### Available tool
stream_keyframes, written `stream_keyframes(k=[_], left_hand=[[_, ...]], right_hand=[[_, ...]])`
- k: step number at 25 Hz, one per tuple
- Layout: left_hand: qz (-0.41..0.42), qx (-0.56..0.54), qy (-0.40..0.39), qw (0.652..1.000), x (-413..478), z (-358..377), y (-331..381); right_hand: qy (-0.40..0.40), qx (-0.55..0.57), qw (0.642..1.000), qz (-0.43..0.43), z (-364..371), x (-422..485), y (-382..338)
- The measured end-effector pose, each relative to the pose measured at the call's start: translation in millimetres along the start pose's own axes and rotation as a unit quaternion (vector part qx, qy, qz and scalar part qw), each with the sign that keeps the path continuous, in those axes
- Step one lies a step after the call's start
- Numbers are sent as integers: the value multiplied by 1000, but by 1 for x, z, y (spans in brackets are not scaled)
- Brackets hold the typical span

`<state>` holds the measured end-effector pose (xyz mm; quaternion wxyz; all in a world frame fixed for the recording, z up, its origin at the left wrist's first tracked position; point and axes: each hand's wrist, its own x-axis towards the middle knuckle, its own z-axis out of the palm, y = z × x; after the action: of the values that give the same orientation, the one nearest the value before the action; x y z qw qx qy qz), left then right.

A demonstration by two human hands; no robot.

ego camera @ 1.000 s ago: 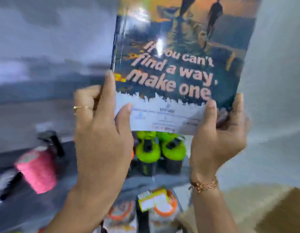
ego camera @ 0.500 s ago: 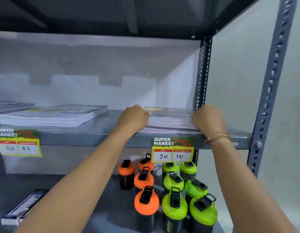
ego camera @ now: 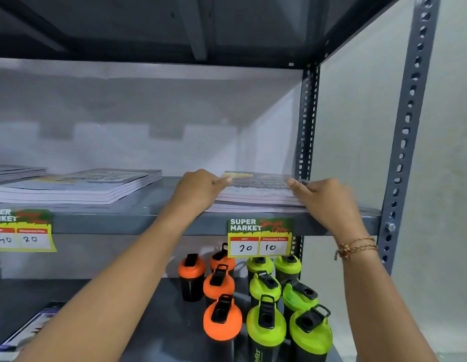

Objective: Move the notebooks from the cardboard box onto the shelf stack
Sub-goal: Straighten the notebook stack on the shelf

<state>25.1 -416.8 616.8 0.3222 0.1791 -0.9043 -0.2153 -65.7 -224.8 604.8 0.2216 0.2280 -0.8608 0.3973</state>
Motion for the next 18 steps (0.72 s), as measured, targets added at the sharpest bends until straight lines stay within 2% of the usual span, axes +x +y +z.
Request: stream_keyframes(k=[3,7,18], left_hand=[[19,-100,25,994,-6,-9,-2],[32,-55,-40,997,-7,-14,-8],[40,-66,-4,997,-7,-7,-5]], right_hand=[[-38,36,998,-35,-12,-7,11],[-9,42,998,-50,-16,-12,16],[30,21,998,-46,-12,-8,19]])
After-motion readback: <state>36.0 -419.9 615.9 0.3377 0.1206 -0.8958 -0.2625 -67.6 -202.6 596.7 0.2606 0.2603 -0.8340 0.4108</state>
